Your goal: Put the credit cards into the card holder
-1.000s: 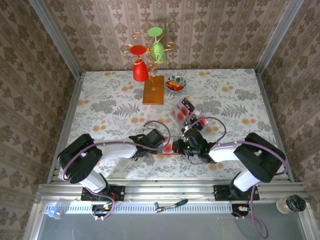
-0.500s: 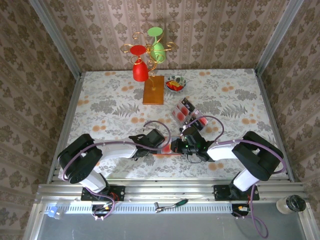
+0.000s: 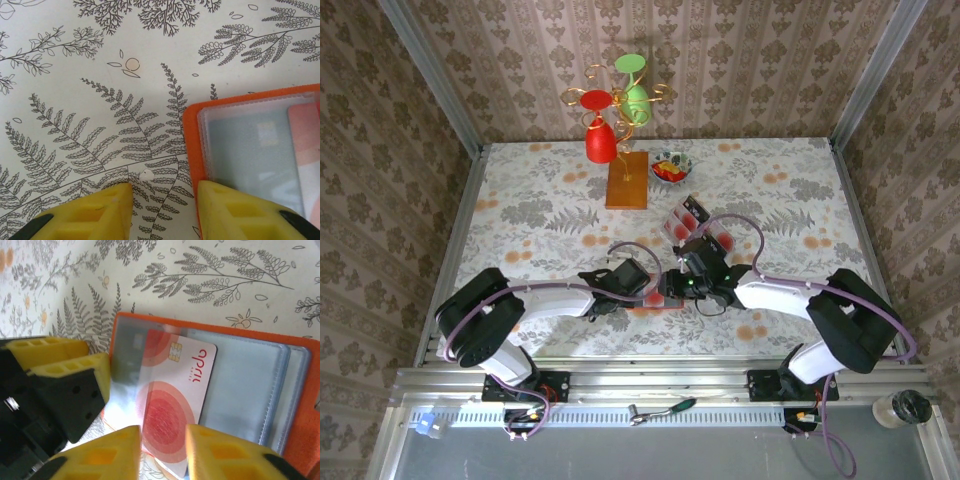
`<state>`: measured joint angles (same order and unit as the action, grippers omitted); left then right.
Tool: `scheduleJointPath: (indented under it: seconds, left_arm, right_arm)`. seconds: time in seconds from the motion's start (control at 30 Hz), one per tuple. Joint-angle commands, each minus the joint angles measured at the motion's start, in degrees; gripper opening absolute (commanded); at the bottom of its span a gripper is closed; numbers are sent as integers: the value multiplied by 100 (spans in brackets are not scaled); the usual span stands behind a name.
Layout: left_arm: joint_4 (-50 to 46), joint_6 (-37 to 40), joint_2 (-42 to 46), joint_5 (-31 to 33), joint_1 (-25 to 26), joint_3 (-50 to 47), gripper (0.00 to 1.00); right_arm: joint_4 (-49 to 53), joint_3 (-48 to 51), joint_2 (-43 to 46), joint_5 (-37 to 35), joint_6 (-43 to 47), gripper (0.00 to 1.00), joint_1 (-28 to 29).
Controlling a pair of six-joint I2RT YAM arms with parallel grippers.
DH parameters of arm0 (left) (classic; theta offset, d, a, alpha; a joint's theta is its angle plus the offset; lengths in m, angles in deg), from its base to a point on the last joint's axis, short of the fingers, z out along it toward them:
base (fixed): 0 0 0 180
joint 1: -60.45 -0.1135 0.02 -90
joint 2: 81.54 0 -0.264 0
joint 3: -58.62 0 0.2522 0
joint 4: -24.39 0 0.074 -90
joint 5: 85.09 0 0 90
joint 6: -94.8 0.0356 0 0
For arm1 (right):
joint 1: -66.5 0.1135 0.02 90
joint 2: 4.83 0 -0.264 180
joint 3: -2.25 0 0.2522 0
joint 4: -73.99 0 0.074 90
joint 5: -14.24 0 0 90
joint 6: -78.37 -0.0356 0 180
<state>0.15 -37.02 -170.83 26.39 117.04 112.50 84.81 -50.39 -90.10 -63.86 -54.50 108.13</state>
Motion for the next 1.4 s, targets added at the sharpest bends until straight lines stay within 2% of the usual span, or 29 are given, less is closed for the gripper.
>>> scheduleJointPath:
  seconds: [0.0, 0.07, 0.13, 0.77, 1.13, 1.37]
  left_arm:
    - [-165, 8, 29, -45, 9, -161, 41]
    - [-127, 0, 49, -39, 0, -184, 40]
    - [-97, 0, 48, -51, -7, -197, 40]
    - [33, 16, 3, -78, -26, -153, 40]
    - [-129, 9, 427, -27, -77, -328, 41]
    - [-125, -5, 426, -20, -127, -441, 41]
  right_arm:
    - [644, -275, -95, -160, 288, 19, -16]
    - [624, -368, -246, -122, 288, 12, -5]
    - [649, -468, -395, -113, 301, 11, 0]
    - [619, -1192, -1527, 1, 166, 8, 361]
    - [1002, -1279, -944, -271, 345, 7, 298]
    - [1104, -1342, -1087, -320, 422, 7, 294]
